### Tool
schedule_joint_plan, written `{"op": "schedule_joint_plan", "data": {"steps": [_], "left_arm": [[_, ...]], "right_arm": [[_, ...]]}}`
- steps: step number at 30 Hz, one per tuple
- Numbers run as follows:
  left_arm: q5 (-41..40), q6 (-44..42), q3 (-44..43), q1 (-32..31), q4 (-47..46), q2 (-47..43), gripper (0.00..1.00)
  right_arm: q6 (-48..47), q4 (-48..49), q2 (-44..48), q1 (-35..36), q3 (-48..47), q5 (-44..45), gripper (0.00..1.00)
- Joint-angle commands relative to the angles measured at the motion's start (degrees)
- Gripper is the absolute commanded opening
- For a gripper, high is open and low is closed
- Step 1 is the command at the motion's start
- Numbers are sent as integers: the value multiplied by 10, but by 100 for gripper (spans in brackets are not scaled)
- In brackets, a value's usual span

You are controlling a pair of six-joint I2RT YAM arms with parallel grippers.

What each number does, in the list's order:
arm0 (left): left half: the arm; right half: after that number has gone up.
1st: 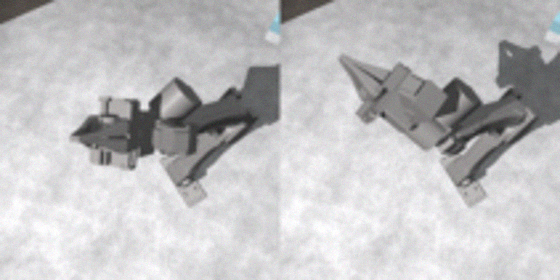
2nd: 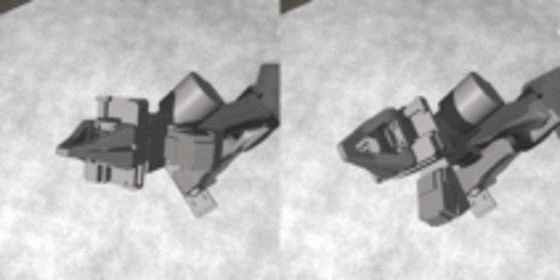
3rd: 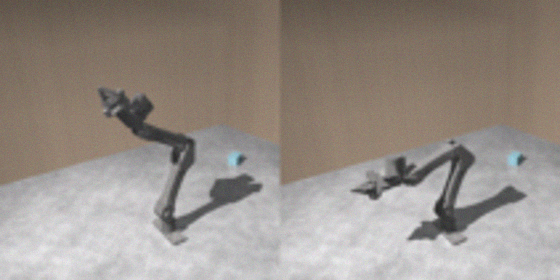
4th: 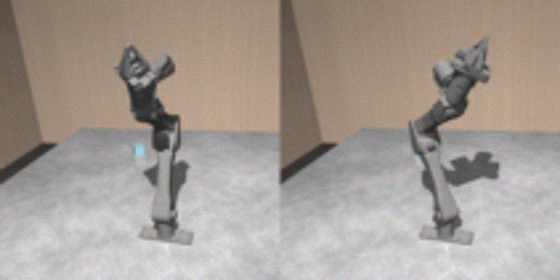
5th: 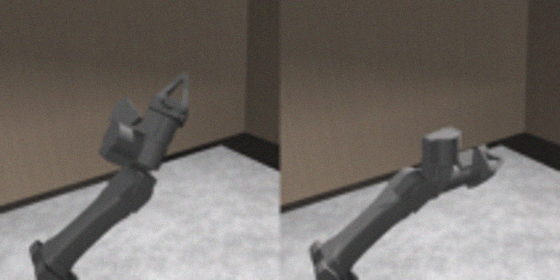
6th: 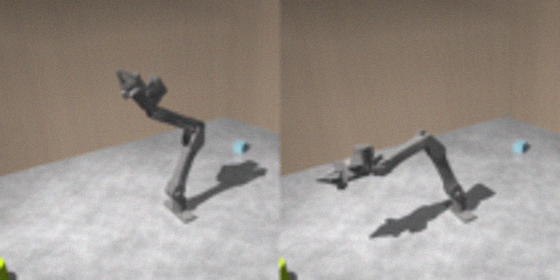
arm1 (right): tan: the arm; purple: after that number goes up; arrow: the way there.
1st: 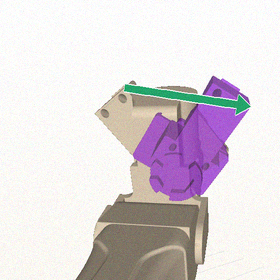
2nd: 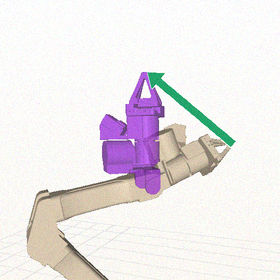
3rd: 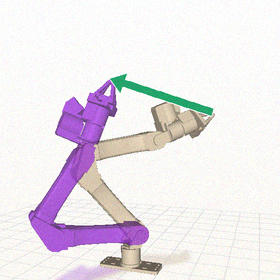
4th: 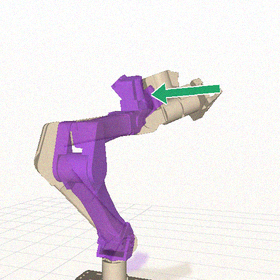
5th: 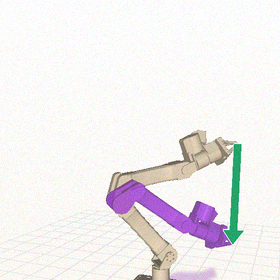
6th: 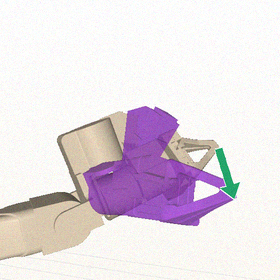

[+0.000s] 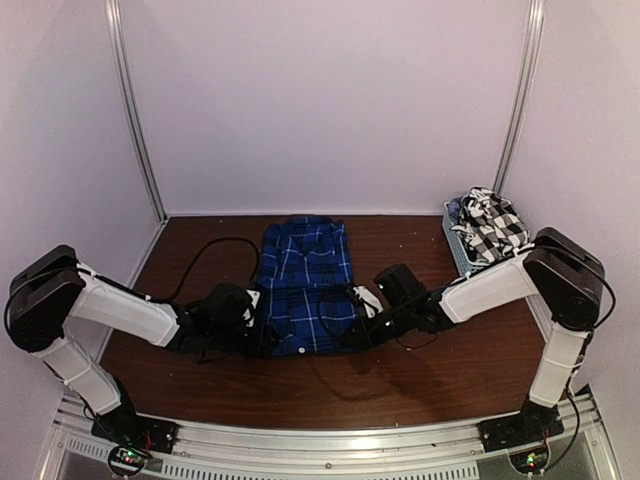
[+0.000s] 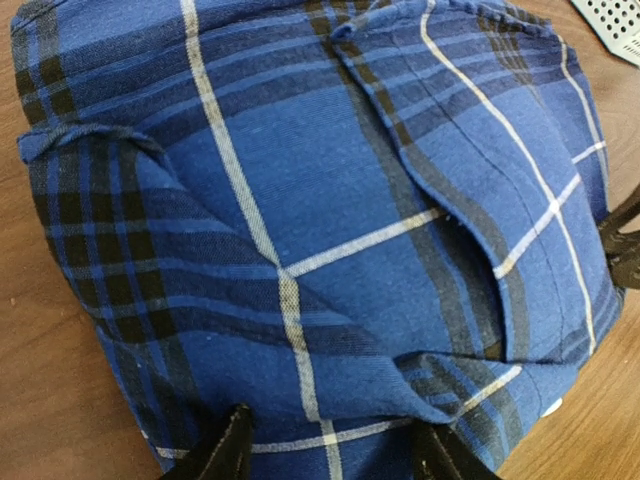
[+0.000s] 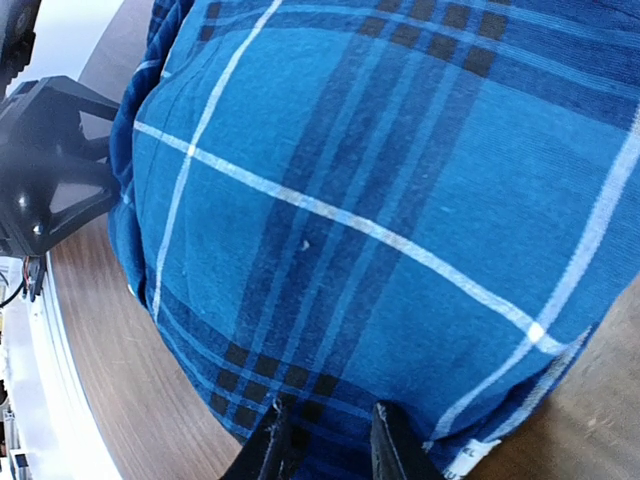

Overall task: Fold and stack the long sleeve shirts
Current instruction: Smooth out the 2/3-rectangle-folded shirt at the center of the board, then pick up the 2/3-rectangle-folded shirt at the center of the board.

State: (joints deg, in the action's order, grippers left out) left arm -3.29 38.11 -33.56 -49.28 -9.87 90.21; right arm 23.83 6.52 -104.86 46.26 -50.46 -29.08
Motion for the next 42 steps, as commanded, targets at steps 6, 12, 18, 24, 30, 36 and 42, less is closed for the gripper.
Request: {"op": "schedule_joint_plan", "data": {"steps": [6, 12, 18, 24, 30, 36, 42], "left_arm": [[-57, 68, 15, -78, 104, -14, 56], [-79, 109, 37, -126, 156, -79, 57], [-93, 97, 58, -132, 169, -203, 63], [-92, 57, 34, -117, 184, -267, 67], [-57, 63, 6, -99, 244, -244, 71], [3, 65, 37, -97, 232, -231, 73], [50, 38, 84, -98, 198, -251, 79]], "right_arm": [[60, 9, 50, 75, 89, 61, 29], [88, -21, 101, 129, 113, 100, 29], [65, -92, 164, 148, 98, 152, 32], [27, -142, 196, 148, 46, 179, 34], [-10, -164, 194, 149, 34, 167, 38], [-45, -175, 212, 164, 48, 172, 51], [-70, -193, 213, 190, 50, 225, 61]]}}
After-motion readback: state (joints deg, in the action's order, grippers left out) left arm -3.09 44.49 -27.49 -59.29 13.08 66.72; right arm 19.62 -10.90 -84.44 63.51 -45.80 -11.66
